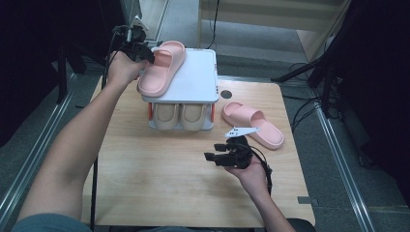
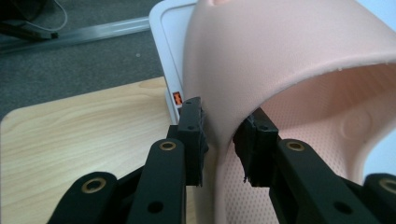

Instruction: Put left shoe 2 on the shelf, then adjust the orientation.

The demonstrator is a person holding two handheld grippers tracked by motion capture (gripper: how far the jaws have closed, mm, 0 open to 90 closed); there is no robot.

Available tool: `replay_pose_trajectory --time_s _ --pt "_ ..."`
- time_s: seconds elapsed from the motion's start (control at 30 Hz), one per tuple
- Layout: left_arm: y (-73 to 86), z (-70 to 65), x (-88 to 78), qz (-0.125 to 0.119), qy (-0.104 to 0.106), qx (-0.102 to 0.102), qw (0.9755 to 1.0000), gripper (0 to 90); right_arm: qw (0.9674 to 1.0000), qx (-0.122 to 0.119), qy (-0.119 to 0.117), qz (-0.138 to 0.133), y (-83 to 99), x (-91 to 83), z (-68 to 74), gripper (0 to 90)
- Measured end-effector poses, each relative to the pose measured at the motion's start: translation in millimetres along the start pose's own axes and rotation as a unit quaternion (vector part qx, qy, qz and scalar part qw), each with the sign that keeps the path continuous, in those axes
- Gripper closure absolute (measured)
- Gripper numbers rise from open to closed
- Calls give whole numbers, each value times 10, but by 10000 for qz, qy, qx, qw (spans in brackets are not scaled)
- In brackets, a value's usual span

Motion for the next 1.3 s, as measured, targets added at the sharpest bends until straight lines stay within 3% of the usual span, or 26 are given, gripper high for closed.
replay_pose_trajectory --time_s 0.13,0.23,0.33,0.73,0.83,1.07,1.3 --pt "17 -10 -18 -40 92 -22 9999 704 10000 -22 -9 3 0 4 3 427" --pt "39 -13 -27 -55 400 -92 9991 690 10000 -19 -10 14 1 6 6 427" --pt "55 -46 -13 -36 295 37 9996 692 10000 -9 -4 29 1 8 5 427" --pt "101 -68 -80 -117 534 155 9984 552 10000 -57 25 43 6 4 7 426" --pt "143 -36 -160 -273 704 261 9968 493 10000 -55 32 34 10 -15 3 425" --pt "293 105 -364 -495 791 275 9953 441 9999 -89 102 -106 8 -103 -36 424" --pt "543 267 -443 -500 831 303 9948 406 9995 -20 197 -233 0 -183 -112 423"
Point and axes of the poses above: each handheld gripper's, and its own axes: x roughly forward along the jaws, y roughly out of its underside, z roughly to its left, the point moved 3 cm from there along x, roughly forward along the jaws, and after that the axes turned 8 degrees about x, right-handed, at the moved point
